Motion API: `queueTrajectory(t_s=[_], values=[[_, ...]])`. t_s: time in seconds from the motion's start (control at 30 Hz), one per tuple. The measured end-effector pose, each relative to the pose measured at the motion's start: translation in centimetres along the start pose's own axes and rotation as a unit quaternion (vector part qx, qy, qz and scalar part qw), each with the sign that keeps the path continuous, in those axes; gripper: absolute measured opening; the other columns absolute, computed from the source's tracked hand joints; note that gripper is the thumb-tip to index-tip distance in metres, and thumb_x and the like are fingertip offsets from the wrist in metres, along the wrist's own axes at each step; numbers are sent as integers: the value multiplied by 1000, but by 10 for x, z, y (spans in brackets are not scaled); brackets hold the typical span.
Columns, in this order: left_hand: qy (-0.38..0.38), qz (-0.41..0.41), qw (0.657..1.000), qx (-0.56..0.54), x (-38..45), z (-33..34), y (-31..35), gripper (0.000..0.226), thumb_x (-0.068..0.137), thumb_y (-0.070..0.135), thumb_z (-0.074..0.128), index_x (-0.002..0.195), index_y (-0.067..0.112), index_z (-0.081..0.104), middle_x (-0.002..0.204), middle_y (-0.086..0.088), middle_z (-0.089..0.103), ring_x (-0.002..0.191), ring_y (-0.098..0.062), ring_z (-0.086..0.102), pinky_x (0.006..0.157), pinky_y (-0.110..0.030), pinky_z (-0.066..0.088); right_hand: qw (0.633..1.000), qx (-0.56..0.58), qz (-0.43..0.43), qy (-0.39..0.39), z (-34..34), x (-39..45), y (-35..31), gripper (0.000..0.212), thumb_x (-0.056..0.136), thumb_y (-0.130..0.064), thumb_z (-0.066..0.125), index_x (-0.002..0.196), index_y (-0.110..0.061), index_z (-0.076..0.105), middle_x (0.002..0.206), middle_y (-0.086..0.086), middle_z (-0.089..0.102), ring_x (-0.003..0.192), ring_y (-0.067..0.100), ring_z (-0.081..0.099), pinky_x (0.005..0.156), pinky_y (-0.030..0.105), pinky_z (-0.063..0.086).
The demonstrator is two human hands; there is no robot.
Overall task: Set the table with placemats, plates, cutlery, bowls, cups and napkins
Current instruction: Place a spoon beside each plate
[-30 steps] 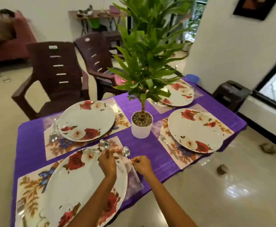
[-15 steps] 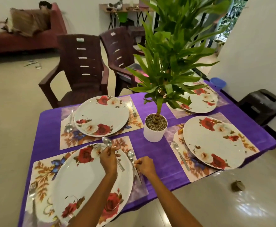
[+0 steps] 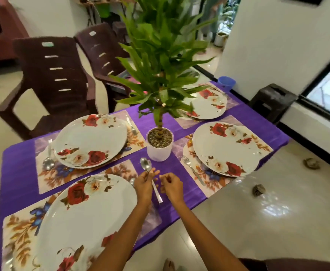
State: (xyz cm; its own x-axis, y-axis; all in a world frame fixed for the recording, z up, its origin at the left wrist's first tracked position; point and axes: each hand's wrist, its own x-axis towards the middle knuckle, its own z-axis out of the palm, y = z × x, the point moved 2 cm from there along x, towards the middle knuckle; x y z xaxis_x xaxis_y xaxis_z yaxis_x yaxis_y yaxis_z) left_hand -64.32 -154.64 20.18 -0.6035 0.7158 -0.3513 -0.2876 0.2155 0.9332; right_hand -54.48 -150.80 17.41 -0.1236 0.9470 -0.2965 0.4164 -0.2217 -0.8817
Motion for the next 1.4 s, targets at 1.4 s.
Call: queueTrajectory(t_s=[1.4], values=[[36, -62, 997, -28, 144, 524, -8, 21, 98, 14, 42, 101, 10, 62, 107, -14, 62, 101, -27, 58, 95, -38, 44, 963, -254, 10, -93, -418, 348, 84, 22, 87, -8, 54, 90, -12, 75, 93, 1, 73, 79, 10, 63, 64, 17, 45]])
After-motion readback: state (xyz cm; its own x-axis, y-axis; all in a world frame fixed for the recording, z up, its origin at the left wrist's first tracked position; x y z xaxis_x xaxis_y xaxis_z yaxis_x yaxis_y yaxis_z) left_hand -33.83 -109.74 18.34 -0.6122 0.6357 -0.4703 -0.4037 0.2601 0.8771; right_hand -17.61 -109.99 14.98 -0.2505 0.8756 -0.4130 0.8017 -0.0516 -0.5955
